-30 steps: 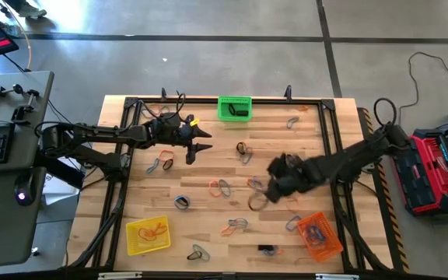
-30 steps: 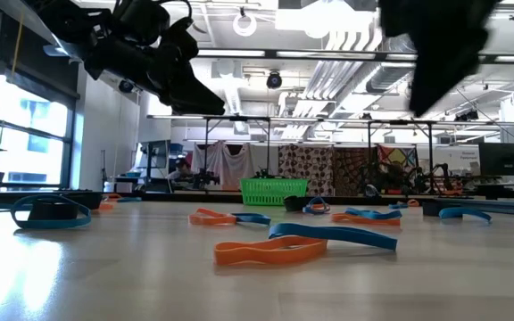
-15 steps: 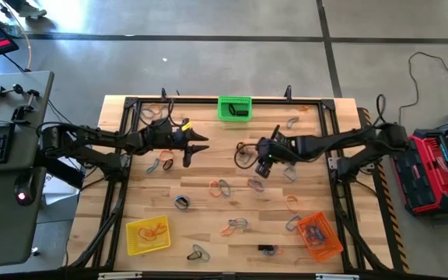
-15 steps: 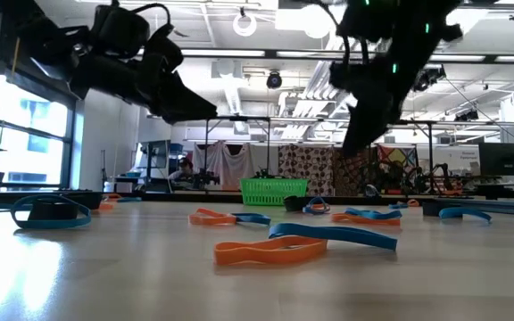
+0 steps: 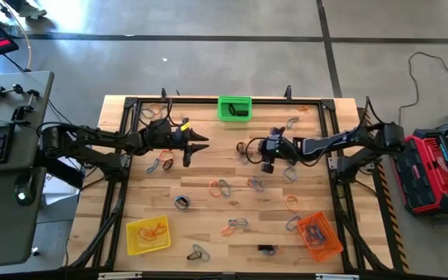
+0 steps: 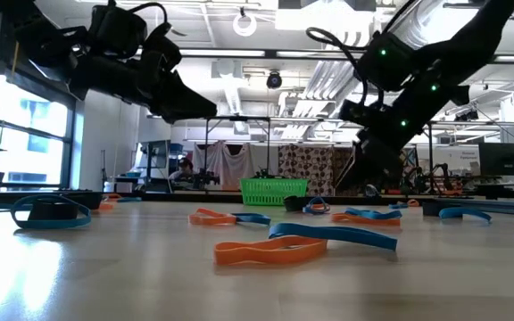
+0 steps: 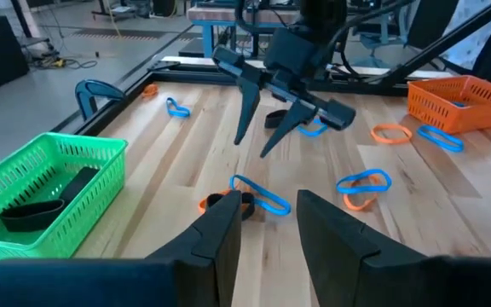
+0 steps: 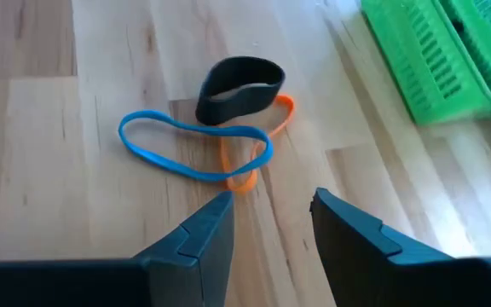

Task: Sort rubber bands into baskets
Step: Put the orange rubber band into the yellow bin

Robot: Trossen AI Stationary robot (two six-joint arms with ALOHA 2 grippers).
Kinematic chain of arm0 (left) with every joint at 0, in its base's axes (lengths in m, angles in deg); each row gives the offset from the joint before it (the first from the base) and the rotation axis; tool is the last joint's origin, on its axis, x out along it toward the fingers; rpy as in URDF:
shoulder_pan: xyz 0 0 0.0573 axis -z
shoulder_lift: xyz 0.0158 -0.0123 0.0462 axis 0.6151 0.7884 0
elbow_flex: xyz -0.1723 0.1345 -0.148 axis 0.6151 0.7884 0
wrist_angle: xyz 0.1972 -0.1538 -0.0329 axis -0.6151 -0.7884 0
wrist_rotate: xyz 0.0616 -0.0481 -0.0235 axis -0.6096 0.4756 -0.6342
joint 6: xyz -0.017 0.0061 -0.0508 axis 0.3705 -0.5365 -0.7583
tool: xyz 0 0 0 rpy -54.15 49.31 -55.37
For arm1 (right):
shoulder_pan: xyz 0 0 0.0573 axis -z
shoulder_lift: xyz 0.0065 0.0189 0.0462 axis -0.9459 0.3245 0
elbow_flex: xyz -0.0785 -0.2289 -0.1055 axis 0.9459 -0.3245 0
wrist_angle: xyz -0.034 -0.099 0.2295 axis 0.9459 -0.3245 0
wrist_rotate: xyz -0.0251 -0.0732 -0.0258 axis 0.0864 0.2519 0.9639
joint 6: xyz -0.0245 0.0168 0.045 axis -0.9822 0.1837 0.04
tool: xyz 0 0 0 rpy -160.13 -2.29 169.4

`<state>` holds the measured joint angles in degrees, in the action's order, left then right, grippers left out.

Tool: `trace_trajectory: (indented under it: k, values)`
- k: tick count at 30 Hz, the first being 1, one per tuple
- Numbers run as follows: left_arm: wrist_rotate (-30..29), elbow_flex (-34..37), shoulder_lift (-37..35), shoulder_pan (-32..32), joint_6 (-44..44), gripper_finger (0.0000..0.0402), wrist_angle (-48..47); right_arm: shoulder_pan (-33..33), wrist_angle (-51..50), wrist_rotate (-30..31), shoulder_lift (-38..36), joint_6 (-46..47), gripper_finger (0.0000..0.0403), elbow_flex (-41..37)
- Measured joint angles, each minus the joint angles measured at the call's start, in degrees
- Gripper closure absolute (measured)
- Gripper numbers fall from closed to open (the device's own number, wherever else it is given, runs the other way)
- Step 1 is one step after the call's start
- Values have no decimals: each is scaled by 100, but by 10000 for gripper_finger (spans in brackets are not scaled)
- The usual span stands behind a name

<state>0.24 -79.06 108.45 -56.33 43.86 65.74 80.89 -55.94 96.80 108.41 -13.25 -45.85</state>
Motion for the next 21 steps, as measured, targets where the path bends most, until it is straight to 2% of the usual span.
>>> trace_trajectory:
  k: [13, 21]
  values:
    - [-5, 0, 0, 0, 3, 296, -7, 280, 354, -551, 675, -259, 259, 165]
    - [-13, 0, 0, 0, 9, 296, -14, 535, 372, -1096, 721, -412, 307, 166]
